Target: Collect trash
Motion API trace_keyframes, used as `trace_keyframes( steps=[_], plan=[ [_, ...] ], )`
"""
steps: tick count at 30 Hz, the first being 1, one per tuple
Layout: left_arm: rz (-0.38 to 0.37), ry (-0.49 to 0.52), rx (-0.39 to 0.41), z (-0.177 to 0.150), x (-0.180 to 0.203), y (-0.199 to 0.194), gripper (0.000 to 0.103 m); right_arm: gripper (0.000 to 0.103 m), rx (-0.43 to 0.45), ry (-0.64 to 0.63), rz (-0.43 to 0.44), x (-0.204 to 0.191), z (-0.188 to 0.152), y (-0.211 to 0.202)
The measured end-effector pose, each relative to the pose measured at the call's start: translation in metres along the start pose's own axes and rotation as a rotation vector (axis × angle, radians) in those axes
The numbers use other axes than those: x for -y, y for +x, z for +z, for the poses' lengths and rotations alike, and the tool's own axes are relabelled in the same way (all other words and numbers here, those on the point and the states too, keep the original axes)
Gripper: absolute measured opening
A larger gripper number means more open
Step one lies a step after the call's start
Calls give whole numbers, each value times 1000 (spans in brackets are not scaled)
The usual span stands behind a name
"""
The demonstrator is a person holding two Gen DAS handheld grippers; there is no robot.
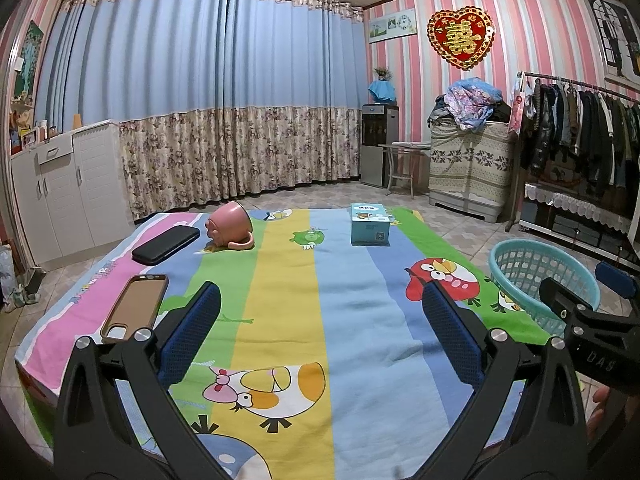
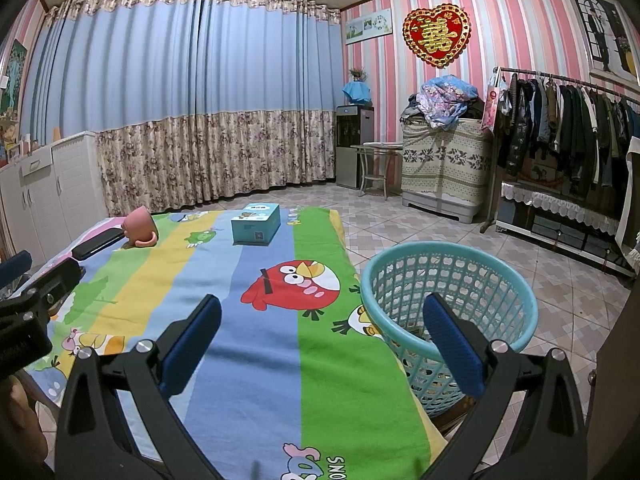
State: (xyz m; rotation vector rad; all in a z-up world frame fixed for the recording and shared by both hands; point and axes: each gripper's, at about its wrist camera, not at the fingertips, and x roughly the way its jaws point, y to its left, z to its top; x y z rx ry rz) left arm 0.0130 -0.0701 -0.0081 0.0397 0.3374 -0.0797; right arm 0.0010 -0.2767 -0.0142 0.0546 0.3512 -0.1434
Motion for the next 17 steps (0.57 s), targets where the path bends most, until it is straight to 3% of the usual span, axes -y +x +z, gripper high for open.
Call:
trace_keyframes(
  steps=[17],
  plan=[
    [2, 8, -3, 3, 1, -2, 98, 99, -1, 0, 1, 1, 1, 0]
  ],
)
